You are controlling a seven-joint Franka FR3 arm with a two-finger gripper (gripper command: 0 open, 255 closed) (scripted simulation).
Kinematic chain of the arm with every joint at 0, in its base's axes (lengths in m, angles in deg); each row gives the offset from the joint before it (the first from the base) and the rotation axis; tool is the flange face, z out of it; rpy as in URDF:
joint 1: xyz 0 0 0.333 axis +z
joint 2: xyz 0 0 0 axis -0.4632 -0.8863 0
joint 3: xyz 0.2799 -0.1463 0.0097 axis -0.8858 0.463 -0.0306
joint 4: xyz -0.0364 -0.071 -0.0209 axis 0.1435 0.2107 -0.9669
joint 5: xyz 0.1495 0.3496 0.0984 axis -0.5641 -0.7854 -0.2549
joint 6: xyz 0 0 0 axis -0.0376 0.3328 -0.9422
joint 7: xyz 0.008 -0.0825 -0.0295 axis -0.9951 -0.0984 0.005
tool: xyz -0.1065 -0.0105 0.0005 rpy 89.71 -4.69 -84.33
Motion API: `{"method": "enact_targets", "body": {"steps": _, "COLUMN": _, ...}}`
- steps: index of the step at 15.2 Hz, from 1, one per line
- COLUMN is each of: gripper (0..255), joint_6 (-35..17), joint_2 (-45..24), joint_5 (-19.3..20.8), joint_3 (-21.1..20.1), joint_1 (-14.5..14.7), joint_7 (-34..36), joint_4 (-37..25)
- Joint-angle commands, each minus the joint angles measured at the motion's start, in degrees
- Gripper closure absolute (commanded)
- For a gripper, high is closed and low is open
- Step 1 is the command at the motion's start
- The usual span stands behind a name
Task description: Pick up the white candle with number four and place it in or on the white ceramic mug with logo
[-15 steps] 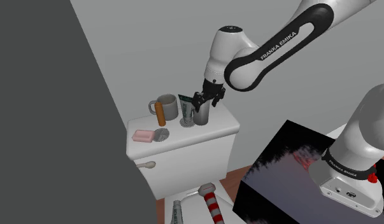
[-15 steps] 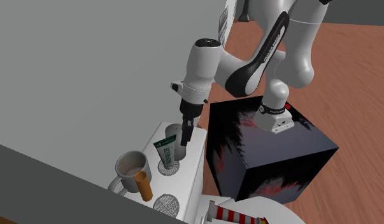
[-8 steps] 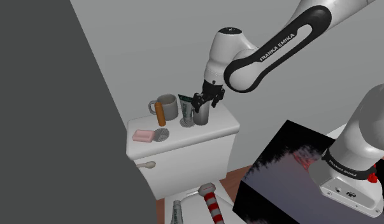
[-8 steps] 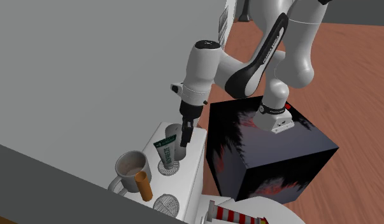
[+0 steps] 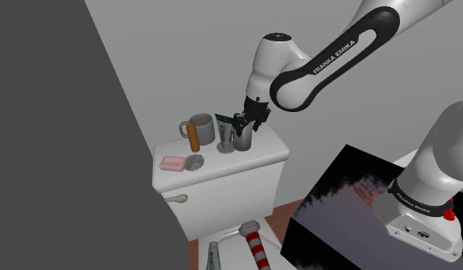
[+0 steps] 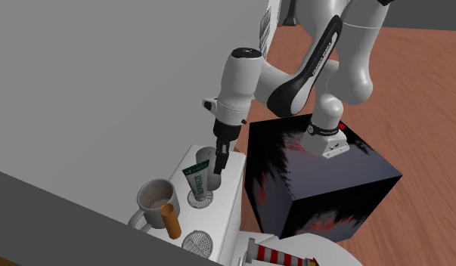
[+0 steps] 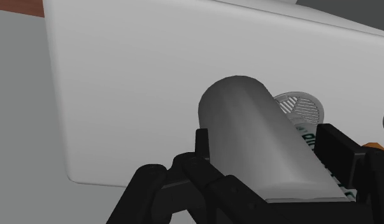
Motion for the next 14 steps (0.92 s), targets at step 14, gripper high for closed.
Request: {"method": "enact_targets", "body": {"steps": 14, "gripper": 255, "joint_6": 9.8, "joint_2": 6.2, "joint_5": -3.1, "joint_3": 0.6, "joint_1": 0.4, "joint_7": -2.4, "joint_4": -3.8}}
